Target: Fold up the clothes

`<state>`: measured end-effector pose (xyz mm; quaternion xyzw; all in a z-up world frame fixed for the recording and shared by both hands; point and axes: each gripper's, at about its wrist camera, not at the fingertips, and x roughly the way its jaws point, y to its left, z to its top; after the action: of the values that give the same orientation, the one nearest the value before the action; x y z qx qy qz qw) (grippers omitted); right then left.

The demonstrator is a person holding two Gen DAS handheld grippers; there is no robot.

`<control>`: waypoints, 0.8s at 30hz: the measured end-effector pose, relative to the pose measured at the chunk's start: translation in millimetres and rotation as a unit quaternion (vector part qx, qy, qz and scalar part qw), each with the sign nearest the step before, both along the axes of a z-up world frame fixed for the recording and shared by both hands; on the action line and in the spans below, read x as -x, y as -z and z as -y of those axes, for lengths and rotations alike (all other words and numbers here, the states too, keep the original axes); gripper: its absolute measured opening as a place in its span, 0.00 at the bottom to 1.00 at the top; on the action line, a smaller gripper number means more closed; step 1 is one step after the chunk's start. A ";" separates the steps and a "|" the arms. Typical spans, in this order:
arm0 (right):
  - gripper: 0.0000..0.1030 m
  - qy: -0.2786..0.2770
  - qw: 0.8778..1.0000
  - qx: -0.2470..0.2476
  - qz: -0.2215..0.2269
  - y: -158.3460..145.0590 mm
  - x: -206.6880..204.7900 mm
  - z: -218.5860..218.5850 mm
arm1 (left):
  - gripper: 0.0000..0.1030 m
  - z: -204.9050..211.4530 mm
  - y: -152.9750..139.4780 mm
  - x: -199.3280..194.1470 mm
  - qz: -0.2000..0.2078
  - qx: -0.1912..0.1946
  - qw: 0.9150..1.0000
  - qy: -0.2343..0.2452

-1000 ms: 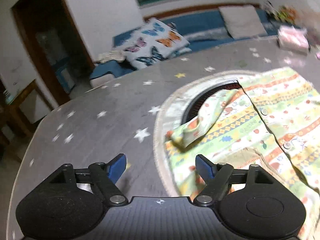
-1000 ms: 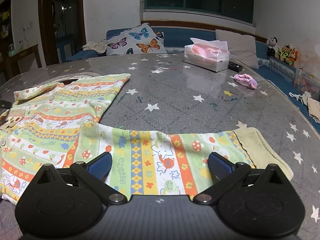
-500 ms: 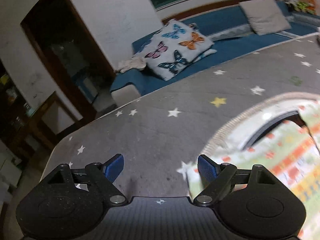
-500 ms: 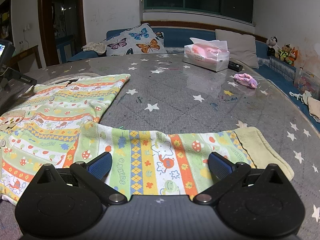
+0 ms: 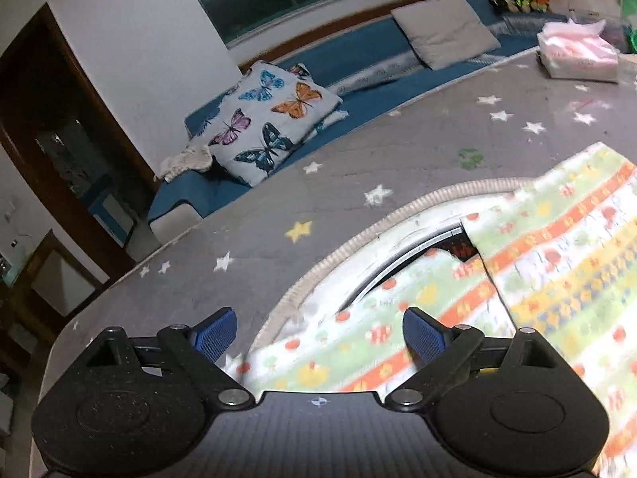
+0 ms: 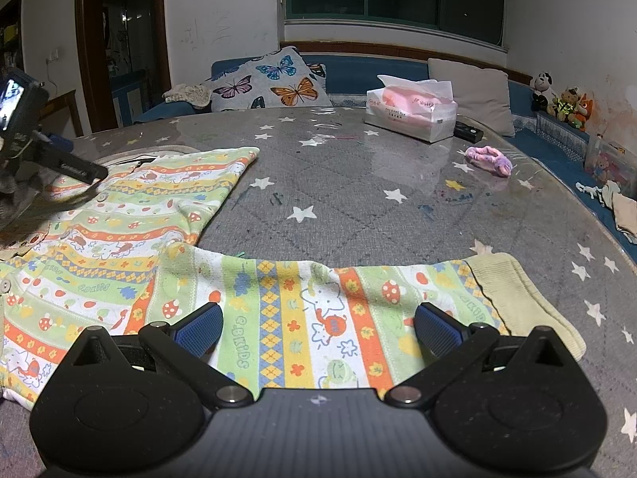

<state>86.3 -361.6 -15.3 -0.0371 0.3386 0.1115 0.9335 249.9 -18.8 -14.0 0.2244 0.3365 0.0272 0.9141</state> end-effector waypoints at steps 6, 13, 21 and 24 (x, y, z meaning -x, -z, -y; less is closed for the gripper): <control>1.00 0.000 1.000 0.000 0.000 -0.1 0.0 0.2 | 0.92 9.1 3.9 -14.6 0.014 -0.015 1.000 -0.012; 1.00 0.000 1.000 0.003 0.000 0.2 -0.1 -0.1 | 0.92 4.6 -11.1 4.5 0.027 0.014 0.999 -0.026; 1.00 0.001 1.000 0.004 -0.002 -1.0 0.4 -0.5 | 0.97 3.0 -27.1 89.2 0.040 0.030 0.999 -0.002; 1.00 0.002 1.000 0.005 -0.003 -1.5 0.6 -0.6 | 1.00 8.4 -26.4 123.9 0.041 0.039 0.998 0.007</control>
<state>85.7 -361.0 -13.8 -0.0408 0.3419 0.1082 0.9326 126.0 -27.2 12.4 0.1901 0.2983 0.0165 0.9352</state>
